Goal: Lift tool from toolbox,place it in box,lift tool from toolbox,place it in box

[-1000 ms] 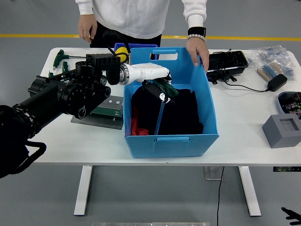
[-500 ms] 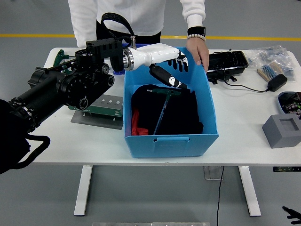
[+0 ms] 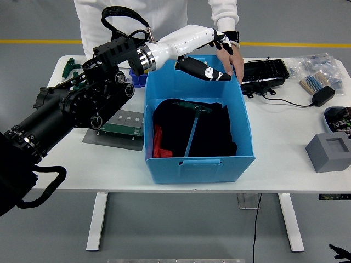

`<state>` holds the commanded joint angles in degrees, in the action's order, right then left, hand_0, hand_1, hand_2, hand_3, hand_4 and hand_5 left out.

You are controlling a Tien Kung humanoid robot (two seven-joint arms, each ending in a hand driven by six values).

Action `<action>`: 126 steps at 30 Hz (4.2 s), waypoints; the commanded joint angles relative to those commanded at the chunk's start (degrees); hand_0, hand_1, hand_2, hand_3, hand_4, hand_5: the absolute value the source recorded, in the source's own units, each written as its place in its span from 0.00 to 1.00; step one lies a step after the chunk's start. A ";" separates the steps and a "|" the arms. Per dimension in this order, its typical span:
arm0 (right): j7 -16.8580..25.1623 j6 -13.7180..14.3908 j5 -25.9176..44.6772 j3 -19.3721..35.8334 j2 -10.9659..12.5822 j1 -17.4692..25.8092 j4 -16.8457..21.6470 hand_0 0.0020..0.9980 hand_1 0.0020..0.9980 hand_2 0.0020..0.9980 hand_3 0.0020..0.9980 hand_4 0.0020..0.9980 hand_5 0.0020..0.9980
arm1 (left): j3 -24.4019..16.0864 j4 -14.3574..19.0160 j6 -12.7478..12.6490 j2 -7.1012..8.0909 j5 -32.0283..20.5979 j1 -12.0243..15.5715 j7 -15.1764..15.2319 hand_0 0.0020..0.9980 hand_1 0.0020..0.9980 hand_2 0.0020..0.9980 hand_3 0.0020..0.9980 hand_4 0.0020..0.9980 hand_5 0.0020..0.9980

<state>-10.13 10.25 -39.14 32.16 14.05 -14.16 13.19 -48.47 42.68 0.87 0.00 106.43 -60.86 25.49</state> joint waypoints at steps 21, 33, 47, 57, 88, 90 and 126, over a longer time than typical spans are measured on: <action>-0.05 0.14 -0.68 0.83 -1.12 2.01 -0.39 0.62 0.60 0.67 0.54 0.78 0.65 | -25.72 22.34 2.18 10.65 9.12 23.10 -12.95 0.43 0.57 0.64 0.69 0.95 0.72; -0.07 0.14 -0.73 0.93 -1.50 2.36 -0.48 0.62 0.60 0.67 0.54 0.77 0.65 | -33.49 23.81 -3.24 10.38 10.33 34.02 -17.28 0.41 0.55 0.63 0.70 0.94 0.73; -0.10 0.07 -0.28 0.63 -1.36 1.89 -0.43 0.61 0.60 0.67 0.54 0.78 0.65 | -20.46 10.94 -5.44 16.14 19.85 26.36 -3.95 0.91 0.81 0.78 0.58 0.90 0.66; -0.16 0.14 0.51 0.36 -1.21 1.69 -0.39 0.62 0.60 0.67 0.54 0.77 0.65 | 2.81 1.45 -7.55 23.48 17.71 13.87 2.44 0.93 0.82 0.75 0.58 0.89 0.67; -0.20 0.07 0.92 -0.20 -0.66 0.65 -0.17 0.62 0.60 0.67 0.54 0.77 0.65 | 30.58 -14.59 -9.63 22.36 13.59 1.79 2.22 0.88 0.68 0.60 0.51 0.89 0.64; -0.20 0.05 0.87 -0.20 -0.66 0.65 -0.16 0.62 0.60 0.67 0.54 0.77 0.65 | 31.05 -14.73 -9.61 22.26 13.36 1.67 2.19 0.88 0.67 0.58 0.50 0.89 0.65; -0.29 0.18 0.34 0.34 -0.87 1.24 -0.22 0.62 0.60 0.67 0.54 0.77 0.66 | 33.98 -15.65 -10.69 21.45 10.73 1.20 2.21 0.84 0.30 0.24 0.18 0.90 0.70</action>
<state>-10.41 10.42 -38.80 32.49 13.18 -12.92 12.97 -14.50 27.02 -9.82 21.45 117.16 -59.66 27.70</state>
